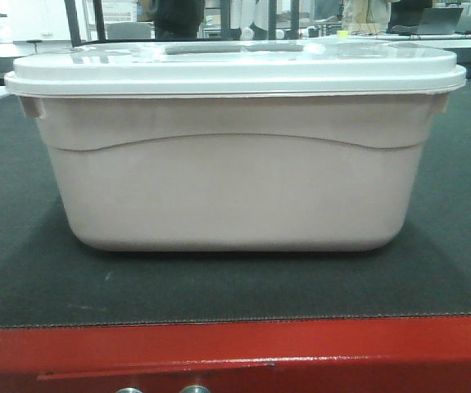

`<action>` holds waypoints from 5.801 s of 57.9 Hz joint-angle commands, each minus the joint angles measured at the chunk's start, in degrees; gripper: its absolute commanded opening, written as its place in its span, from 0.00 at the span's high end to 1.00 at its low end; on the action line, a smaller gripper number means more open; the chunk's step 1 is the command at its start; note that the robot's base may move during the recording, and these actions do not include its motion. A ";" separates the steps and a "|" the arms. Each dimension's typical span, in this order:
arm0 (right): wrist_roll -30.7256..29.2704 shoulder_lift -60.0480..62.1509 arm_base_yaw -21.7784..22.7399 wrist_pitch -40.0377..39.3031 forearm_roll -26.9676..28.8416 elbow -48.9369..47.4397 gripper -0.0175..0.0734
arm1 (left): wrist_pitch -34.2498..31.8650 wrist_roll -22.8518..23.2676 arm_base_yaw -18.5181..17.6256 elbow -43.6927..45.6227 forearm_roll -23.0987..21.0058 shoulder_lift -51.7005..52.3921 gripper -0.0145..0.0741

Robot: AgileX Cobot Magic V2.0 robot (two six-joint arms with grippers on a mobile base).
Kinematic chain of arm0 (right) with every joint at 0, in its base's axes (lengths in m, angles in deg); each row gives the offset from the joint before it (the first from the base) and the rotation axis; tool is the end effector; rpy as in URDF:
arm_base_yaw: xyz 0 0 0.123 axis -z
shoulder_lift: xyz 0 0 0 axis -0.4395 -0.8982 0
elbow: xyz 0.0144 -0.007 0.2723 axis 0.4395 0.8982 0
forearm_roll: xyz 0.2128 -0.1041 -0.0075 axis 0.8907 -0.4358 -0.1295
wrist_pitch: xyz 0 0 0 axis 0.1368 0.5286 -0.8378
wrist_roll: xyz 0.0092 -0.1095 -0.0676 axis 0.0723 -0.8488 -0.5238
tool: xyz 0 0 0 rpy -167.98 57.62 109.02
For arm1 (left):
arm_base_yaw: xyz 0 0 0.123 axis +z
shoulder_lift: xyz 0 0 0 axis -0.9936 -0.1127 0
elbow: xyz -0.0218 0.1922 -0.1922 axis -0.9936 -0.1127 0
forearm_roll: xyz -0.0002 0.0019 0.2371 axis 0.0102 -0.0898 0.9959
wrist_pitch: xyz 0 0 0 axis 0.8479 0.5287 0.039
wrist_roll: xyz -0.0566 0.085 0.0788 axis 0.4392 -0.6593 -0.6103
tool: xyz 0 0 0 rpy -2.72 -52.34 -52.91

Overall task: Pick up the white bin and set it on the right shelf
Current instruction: 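Move both grippers toward the ends of the white-lidded pink bin, then close both grippers on the lid rims at the bin's two ends, then lift the pink bin off the workbench with both grippers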

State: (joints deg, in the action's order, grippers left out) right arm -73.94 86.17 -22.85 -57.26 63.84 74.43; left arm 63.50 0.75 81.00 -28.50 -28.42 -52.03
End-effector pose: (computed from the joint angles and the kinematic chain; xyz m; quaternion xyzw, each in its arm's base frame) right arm 0.0917 -0.0044 0.2018 0.0437 0.6951 0.0083 0.7176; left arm 0.0918 -0.0047 0.1931 0.0261 0.7199 -0.0092 0.6935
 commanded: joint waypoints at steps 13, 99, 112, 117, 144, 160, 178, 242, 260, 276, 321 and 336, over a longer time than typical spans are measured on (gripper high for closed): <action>0.05 0.75 -0.04 -4.78 -0.36 -0.17 0.73 | -5.46 0.25 0.19 -0.52 -0.07 0.34 0.97; 0.05 -16.23 -0.04 -9.01 2.78 -29.61 0.49 | 6.06 0.25 -2.25 37.38 -5.29 -23.50 0.50; 0.05 -26.77 -0.04 0.68 2.90 -37.12 0.10 | 19.13 0.25 -5.42 44.89 -14.77 -34.31 0.48; 0.05 -30.52 -0.04 8.27 2.95 -41.17 0.12 | 27.82 0.25 -5.42 49.90 -16.98 -39.62 0.48; -0.35 -55.01 2.25 41.39 18.83 -67.65 0.12 | 49.19 -15.33 7.51 71.85 -31.93 -63.56 0.48; -20.51 -67.14 15.07 55.63 44.73 -71.16 0.12 | 61.65 -34.18 19.73 71.85 -58.53 -73.90 0.48; -40.81 -82.25 22.59 73.80 73.27 -68.22 0.12 | 70.18 -40.81 20.22 71.85 -69.81 -85.63 0.48; -52.45 -90.39 13.95 71.58 88.67 -54.51 0.12 | 64.90 -43.75 11.65 59.02 -88.42 -90.09 0.48; -52.45 -93.14 12.51 71.64 89.20 -54.51 0.12 | 62.93 -43.75 9.84 59.02 -90.69 -93.12 0.48; -52.45 -93.91 12.51 72.30 89.41 -54.51 0.12 | 67.56 -43.75 9.84 59.02 -92.69 -97.75 0.48; -52.45 -93.91 12.51 73.95 90.29 -54.51 0.60 | 66.35 -43.89 5.23 59.02 -93.77 -98.08 0.51; -52.45 -93.19 12.44 73.99 90.29 -54.51 0.74 | 68.66 -43.89 5.23 59.02 -93.93 -98.08 0.82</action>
State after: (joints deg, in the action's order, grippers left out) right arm -125.44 -9.89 -10.30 5.58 150.69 21.17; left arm 123.16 -42.79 86.74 29.40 -119.08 -152.40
